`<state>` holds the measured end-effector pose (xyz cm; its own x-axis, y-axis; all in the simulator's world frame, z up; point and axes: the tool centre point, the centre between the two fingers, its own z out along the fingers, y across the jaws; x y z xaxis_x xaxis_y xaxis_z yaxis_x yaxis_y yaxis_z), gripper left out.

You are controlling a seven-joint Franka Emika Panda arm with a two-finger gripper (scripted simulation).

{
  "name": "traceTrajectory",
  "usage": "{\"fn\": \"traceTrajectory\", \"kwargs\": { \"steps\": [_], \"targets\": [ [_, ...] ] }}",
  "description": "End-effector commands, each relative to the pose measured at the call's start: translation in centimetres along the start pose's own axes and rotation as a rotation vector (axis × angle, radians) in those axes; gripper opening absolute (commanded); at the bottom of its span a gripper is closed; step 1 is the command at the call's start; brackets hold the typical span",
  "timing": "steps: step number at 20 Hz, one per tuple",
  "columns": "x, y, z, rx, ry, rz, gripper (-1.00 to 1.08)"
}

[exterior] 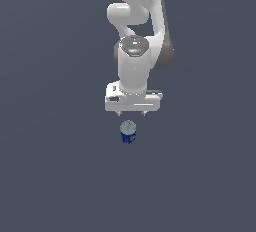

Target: Pick up the object and move it to a goal position.

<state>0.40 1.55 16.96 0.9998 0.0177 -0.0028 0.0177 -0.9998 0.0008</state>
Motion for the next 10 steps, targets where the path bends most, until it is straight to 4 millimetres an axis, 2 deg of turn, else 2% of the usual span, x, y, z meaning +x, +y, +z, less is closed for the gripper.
{"fn": "traceTrajectory", "kwargs": {
  "steps": [1, 10],
  "targets": [
    [0.0, 0.0, 0.0, 0.0, 0.0, 0.0, 1.0],
    [1.7, -1.6, -2.1, 0.021, 0.05, 0.007, 1.0]
  ]
}}
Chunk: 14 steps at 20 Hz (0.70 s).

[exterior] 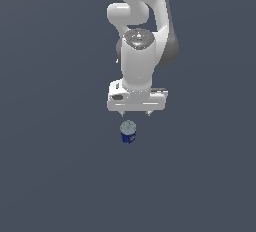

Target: Pick up the object and move it to a goal position.

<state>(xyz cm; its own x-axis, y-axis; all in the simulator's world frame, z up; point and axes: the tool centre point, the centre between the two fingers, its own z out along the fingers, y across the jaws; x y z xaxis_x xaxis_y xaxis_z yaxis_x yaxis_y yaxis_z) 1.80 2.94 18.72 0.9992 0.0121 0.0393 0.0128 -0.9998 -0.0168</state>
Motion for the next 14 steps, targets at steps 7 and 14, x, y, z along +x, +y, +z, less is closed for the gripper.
{"fn": "traceTrajectory", "kwargs": {
  "steps": [7, 14],
  "targets": [
    [0.3, -0.1, -0.1, 0.003, 0.006, -0.005, 1.0],
    [0.6, 1.0, 2.2, -0.005, -0.01, -0.063, 1.0]
  ]
}}
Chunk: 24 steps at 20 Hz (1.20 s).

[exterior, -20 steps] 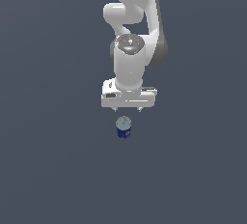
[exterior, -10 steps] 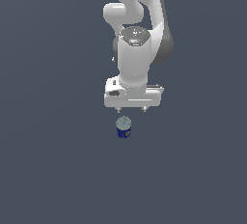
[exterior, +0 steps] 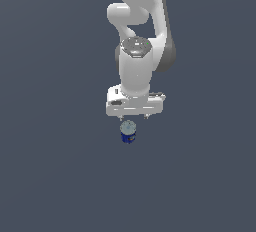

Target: Pick up the object and move it to a goal position.

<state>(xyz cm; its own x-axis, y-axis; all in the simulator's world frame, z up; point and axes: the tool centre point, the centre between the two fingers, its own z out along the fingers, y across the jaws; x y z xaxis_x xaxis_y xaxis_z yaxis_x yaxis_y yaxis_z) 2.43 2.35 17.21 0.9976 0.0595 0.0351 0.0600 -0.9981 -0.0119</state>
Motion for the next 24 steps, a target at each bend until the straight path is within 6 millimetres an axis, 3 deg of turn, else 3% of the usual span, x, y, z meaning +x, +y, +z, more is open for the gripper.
{"fn": "traceTrajectory", "kwargs": {
  "steps": [1, 8, 18, 24],
  "targets": [
    [0.1, 0.6, 1.2, -0.003, -0.009, -0.028, 1.0],
    [0.2, 2.0, 4.1, -0.009, -0.031, -0.102, 1.0],
    [0.2, 2.3, 5.3, -0.01, -0.036, -0.114, 1.0],
    [0.0, 2.3, 8.2, -0.01, -0.036, -0.117, 1.0]
  ]
}}
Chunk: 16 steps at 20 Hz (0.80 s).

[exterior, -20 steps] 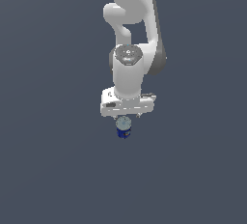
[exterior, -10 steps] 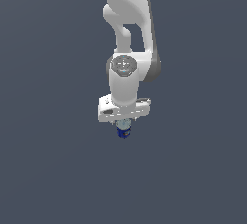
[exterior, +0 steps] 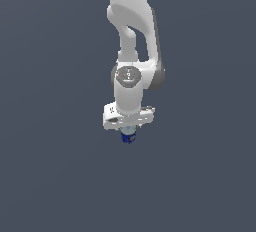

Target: Pick up the object and move it to a goal position.

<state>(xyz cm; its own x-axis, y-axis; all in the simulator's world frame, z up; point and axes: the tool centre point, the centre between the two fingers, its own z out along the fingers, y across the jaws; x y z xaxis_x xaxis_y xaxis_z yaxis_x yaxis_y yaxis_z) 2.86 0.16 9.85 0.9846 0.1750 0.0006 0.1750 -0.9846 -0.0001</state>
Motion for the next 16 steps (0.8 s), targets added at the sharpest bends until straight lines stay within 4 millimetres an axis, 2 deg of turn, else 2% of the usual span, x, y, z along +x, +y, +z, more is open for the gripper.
{"fn": "traceTrajectory", "kwargs": {
  "steps": [1, 4, 8, 9, 16],
  "targets": [
    [-0.1, 0.0, 1.3, 0.0, -0.001, -0.001, 1.0],
    [0.0, 0.0, 2.2, 0.0, -0.001, -0.002, 1.0],
    [0.1, 0.0, 2.4, 0.0, -0.001, -0.002, 1.0],
    [0.1, 0.0, 2.4, 0.0, -0.001, -0.002, -1.0],
    [0.1, 0.0, 2.4, 0.0, -0.001, -0.002, -1.0]
  ]
}}
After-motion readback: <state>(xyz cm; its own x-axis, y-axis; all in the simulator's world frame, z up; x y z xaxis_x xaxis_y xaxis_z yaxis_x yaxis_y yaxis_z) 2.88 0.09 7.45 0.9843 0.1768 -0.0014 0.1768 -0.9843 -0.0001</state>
